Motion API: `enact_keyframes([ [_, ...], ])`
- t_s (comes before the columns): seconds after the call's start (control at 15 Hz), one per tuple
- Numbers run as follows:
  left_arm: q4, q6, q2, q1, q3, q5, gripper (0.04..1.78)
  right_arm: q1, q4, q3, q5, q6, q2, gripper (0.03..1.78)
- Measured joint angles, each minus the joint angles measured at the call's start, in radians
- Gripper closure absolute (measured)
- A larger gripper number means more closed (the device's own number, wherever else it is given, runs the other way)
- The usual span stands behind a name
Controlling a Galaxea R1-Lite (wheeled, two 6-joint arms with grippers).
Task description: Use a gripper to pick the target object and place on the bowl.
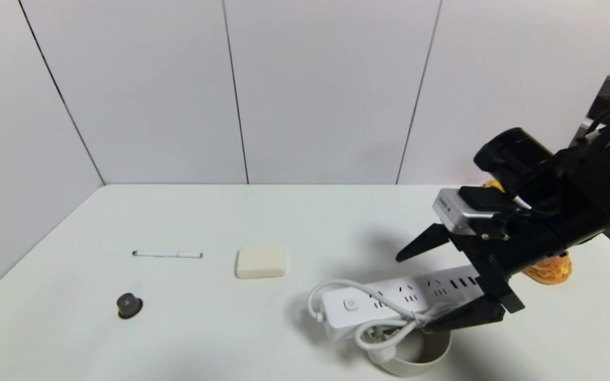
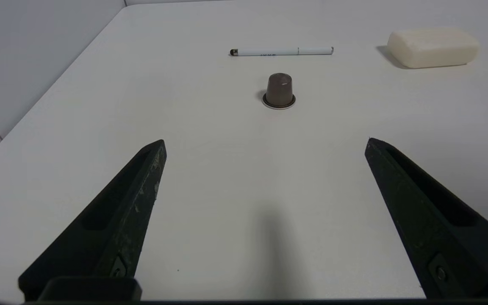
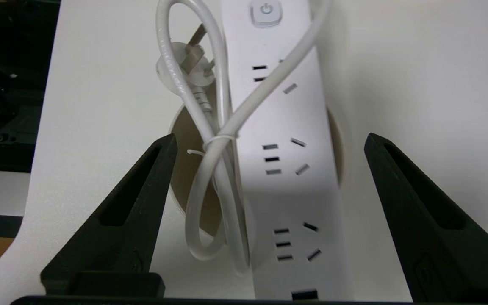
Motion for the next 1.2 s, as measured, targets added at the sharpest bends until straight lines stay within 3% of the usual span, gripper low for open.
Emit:
enact_keyframes([
  [0.27,0.0,0.0,0.0,0.0,0.0,0.0,0.13,-0.151,0.077,-0.054,0.003,0.012,-0.108,0.2],
  [0.47,0.0,0.0,0.0,0.0,0.0,0.0,0.13,-0.296,0.106,-0.072,0.006,0.1,-0.239,0.17],
  [0.67,0.0,0.0,0.0,0.0,0.0,0.0,0.13,-0.409,0.101,-0.041,0.003,0.301,-0.399,0.15],
  [0.87,0.0,0.0,0.0,0.0,0.0,-0.001,0.13,-0.538,0.036,0.082,-0.011,0.511,-0.577,0.13],
  [1.07,0.0,0.0,0.0,0.0,0.0,0.0,0.13,-0.611,-0.141,0.299,-0.091,0.737,-0.761,0.12],
  [1.2,0.0,0.0,0.0,0.0,0.0,0.0,0.13,-0.639,-0.292,0.477,-0.172,0.857,-0.893,0.12],
])
